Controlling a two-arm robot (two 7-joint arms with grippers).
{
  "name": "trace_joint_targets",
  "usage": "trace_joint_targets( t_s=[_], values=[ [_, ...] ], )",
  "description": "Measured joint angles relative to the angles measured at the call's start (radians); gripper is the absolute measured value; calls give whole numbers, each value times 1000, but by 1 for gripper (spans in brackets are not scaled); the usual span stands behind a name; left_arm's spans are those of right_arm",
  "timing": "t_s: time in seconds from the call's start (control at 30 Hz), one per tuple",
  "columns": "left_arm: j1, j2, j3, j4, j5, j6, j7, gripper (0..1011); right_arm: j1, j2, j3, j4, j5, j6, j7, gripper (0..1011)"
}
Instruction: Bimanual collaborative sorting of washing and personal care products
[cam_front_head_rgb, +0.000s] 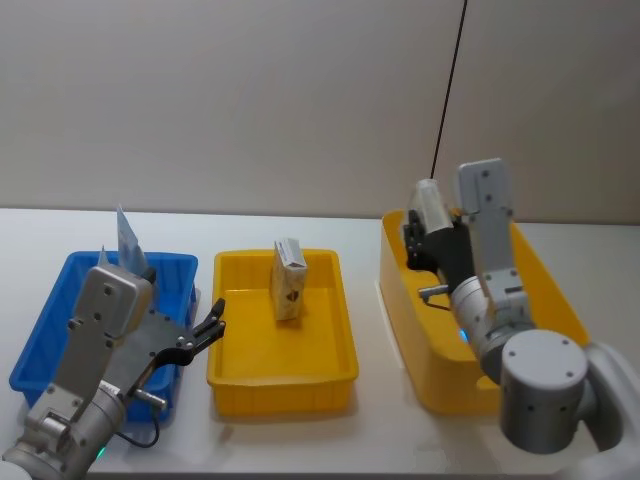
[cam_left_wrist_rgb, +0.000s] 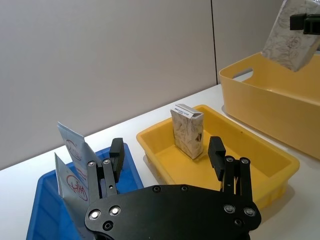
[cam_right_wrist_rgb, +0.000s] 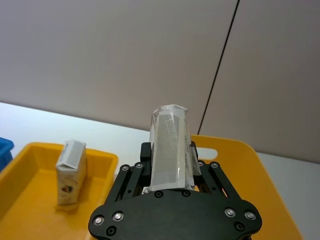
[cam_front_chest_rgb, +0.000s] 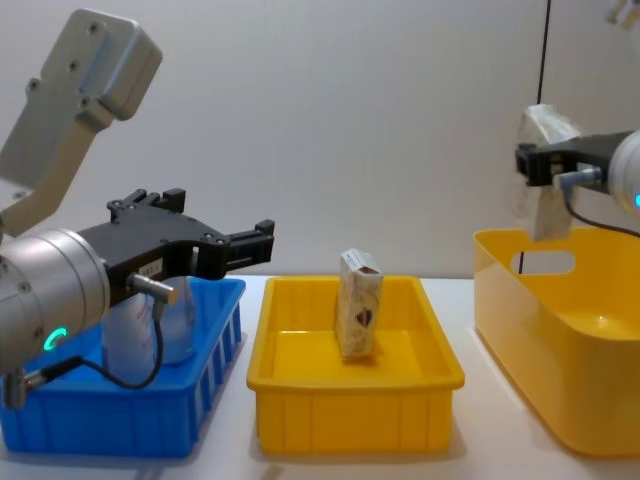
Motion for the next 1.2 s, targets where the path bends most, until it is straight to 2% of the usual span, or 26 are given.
trace_joint_targets(
  t_s=[0.33,0.73,0.77,0.8,0.87,0.97,1.0,1.13,1.2],
  values=[
    [0,0,0,0,0,0,0,1002,16,23,36,22,23,93,52,367],
    [0,0,0,0,0,0,0,1002,37,32,56,82,40,132,98,366],
    [0,0,0,0,0,0,0,1002,39,32,58,87,41,134,103,412],
    [0,0,0,0,0,0,0,1001,39,32,58,87,41,134,103,412],
    [0,0,0,0,0,0,0,1002,42,33,61,95,42,137,107,518],
    [0,0,0,0,0,0,0,1002,43,34,64,102,42,140,114,578],
    [0,0,0,0,0,0,0,1002,44,34,65,104,42,141,117,637],
    [0,0,0,0,0,0,0,1002,44,34,69,107,42,142,124,770],
    [0,0,0,0,0,0,0,1002,44,35,70,107,42,142,127,807]
  ],
)
